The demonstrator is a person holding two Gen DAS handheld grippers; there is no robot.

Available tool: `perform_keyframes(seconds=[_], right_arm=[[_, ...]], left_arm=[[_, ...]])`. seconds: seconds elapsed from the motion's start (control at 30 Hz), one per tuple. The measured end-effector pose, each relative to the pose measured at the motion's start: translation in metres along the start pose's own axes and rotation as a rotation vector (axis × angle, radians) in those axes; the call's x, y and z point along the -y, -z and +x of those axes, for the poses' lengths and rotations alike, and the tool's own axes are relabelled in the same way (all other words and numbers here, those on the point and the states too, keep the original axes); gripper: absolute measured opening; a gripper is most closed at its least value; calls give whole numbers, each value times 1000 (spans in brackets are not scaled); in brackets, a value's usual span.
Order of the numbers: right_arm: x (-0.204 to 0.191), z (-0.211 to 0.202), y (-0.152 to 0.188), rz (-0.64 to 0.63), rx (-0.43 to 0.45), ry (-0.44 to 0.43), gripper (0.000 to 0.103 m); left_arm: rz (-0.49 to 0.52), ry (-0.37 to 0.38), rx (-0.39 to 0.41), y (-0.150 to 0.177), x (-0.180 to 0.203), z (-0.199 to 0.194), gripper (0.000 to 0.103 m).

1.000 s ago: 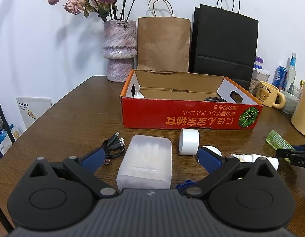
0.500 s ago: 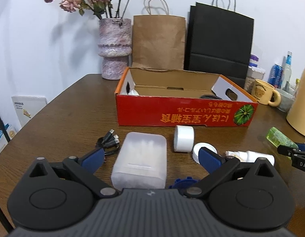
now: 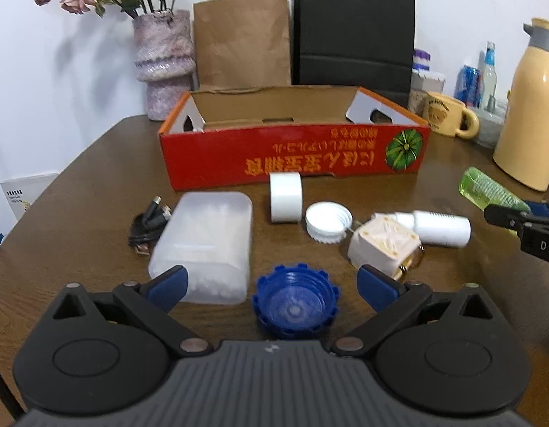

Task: Organize rigid objects
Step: 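Grasp the blue bottle cap with the left tool while the right tool holds the green bottle, then carry the blue cap and green spray bottle over the box with both tools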

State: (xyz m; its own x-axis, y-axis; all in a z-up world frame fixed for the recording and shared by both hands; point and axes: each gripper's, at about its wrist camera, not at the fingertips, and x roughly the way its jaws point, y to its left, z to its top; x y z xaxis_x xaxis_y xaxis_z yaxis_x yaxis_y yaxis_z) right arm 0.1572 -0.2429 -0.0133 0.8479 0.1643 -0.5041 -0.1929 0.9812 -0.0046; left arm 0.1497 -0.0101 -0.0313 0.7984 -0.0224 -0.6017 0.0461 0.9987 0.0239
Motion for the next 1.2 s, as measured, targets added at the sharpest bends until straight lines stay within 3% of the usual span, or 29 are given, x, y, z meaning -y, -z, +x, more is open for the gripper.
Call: perform_keyframes(seconds=[0.37,0.53,0.67,1.2], right_arm=[[-5,-11,3,9,14,-23,31],[-6,-14,5,10,15,-29,31],[-9,-18,6,14,18,-32,31],[-16,-29,11,10,21,-47,31]], left_arm=[[9,-52,-37,5,5,12,101],[-4,-42,-42,6,3,12,81],[-17,-6,-54,8,3,12,54],[-23,-18,16,8,2,-11,55]])
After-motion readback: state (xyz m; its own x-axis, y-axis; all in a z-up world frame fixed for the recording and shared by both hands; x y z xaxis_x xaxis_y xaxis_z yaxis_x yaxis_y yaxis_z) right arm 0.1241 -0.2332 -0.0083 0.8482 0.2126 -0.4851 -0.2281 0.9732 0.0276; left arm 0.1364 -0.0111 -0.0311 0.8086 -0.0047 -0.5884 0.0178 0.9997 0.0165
